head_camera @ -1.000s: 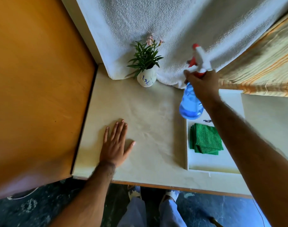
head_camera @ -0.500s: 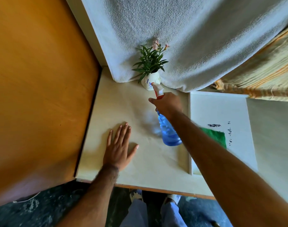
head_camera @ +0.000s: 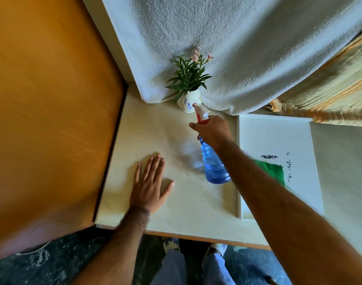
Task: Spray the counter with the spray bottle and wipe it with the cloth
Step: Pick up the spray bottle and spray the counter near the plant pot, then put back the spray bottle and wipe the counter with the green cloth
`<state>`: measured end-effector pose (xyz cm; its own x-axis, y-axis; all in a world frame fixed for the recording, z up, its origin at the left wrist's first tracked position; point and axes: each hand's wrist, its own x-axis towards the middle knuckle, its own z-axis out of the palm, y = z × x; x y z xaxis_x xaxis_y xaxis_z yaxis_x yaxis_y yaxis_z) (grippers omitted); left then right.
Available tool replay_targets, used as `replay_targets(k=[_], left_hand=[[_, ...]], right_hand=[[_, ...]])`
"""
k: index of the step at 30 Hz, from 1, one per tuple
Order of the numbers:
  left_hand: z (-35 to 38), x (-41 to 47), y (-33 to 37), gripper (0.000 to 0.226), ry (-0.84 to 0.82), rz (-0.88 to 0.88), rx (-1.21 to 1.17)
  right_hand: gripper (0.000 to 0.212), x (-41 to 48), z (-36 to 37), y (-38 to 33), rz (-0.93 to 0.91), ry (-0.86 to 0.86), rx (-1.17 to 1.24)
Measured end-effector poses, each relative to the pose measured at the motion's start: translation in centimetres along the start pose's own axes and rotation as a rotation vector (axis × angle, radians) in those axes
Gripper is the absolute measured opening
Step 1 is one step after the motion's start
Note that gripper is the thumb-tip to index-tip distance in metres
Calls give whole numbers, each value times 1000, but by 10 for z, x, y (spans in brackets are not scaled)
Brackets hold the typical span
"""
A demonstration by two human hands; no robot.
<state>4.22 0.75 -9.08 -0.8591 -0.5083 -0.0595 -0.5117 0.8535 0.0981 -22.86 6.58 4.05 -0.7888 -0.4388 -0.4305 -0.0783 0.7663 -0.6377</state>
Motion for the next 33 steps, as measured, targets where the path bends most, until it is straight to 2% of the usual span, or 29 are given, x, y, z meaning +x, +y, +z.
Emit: replay_targets(k=[4, 6, 8, 11, 14, 19, 22, 30, 33], left_hand=[[1, -1, -2, 87, 1, 5, -9], [1, -2, -3, 87, 5, 13, -9], [1, -2, -3, 88, 6, 15, -7], [1, -1, -3, 89, 7, 18, -1], [2, -1, -2, 89, 13, 21, 6], [2, 0, -2, 89, 23, 24, 2], [4, 0, -2, 89, 30, 27, -4], [4, -1, -2, 87, 14, 24, -2], [5, -1, -3, 88, 8, 21, -2]], right_hand=[[25, -7, -11, 2, -54, 79, 124], [22, -10, -25, 3, -88, 170, 184], [11, -13, -43, 3, -128, 263, 314], [15, -14, -71, 9, -250, 412, 488], [19, -5, -96, 25, -404, 541, 465], [25, 10, -116, 58, -454, 664, 502], [17, 21, -117, 77, -425, 660, 497], [16, 28, -116, 95, -435, 589, 546], [26, 27, -112, 100, -425, 562, 565]])
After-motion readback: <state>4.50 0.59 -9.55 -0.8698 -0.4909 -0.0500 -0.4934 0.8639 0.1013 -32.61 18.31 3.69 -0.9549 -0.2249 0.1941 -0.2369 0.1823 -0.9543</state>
